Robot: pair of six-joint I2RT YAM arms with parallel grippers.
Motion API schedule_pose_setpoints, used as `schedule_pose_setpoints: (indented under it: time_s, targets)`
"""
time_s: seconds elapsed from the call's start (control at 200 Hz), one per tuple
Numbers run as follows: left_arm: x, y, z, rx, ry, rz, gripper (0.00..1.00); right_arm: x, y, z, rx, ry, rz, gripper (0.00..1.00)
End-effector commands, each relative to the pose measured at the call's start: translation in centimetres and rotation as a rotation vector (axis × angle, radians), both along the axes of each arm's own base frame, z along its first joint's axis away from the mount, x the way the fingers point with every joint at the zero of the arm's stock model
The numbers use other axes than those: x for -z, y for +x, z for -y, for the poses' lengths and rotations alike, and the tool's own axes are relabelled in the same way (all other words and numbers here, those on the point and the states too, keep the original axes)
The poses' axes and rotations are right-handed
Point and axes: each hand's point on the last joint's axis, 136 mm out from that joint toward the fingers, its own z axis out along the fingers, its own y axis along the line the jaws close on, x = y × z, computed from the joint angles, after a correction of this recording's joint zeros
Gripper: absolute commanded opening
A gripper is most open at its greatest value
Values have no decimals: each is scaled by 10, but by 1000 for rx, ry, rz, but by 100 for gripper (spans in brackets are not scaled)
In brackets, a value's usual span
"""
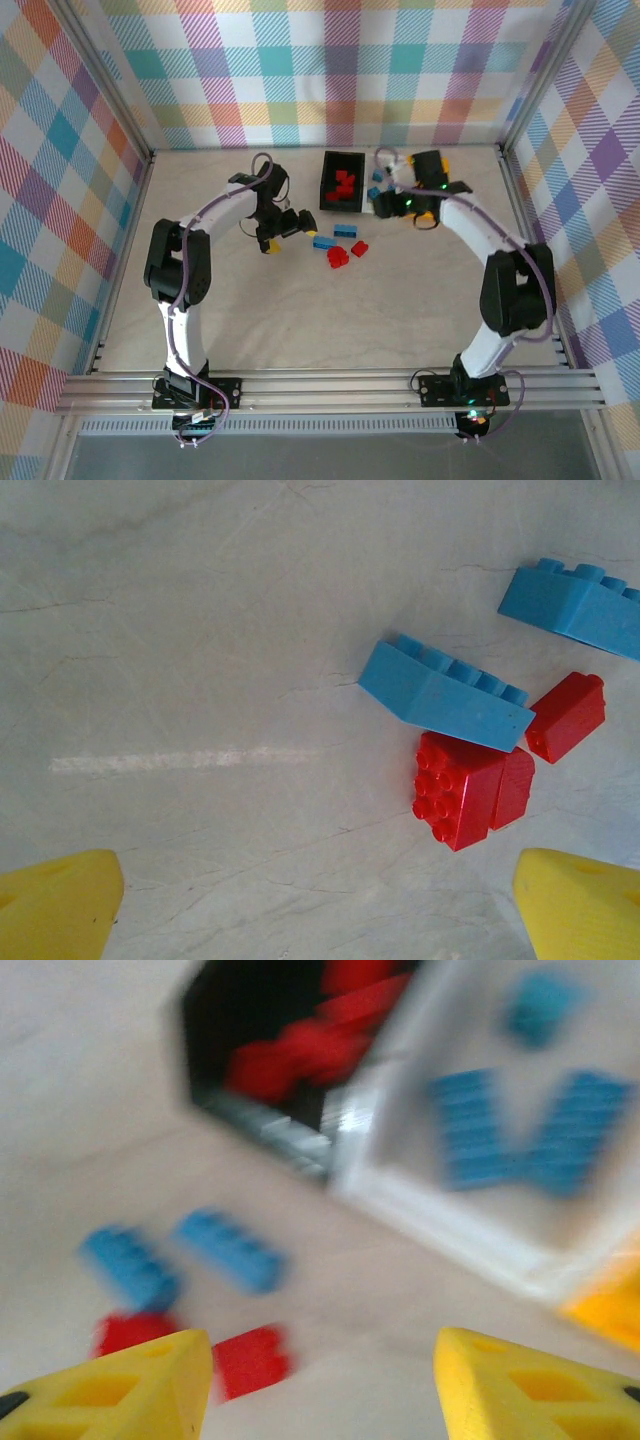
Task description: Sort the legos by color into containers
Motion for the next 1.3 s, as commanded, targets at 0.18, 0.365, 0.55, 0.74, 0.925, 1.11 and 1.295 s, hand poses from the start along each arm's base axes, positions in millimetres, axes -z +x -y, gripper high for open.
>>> schedule_pose_setpoints:
  time_s: [0.18, 0.365, 0.55, 0.74, 0.925, 1.11, 1.295]
  targets:
    - [11, -12, -2, 4, 12, -51, 100, 83, -79, -48, -312, -142, -126, 63]
    - [8, -16, -7, -12, 12, -48, 100, 100, -59, -40, -287, -246, -104, 67]
    - [10, -20, -15, -36, 12, -56, 100, 114, -50, -35, -275, -314, -141, 67]
    - [11, -21, -24, -65, 3, -68, 100, 125, -44, -31, -267, -361, -173, 66]
    - [14, -21, -28, -84, -9, -78, 100, 136, -46, -27, -276, -395, -223, 61]
    - [18, -22, -30, -99, -14, -93, 100, 139, -44, -21, -263, -431, -217, 56]
    - [19, -23, -31, -102, -11, -98, 100, 128, -31, -33, -263, -394, -176, 28]
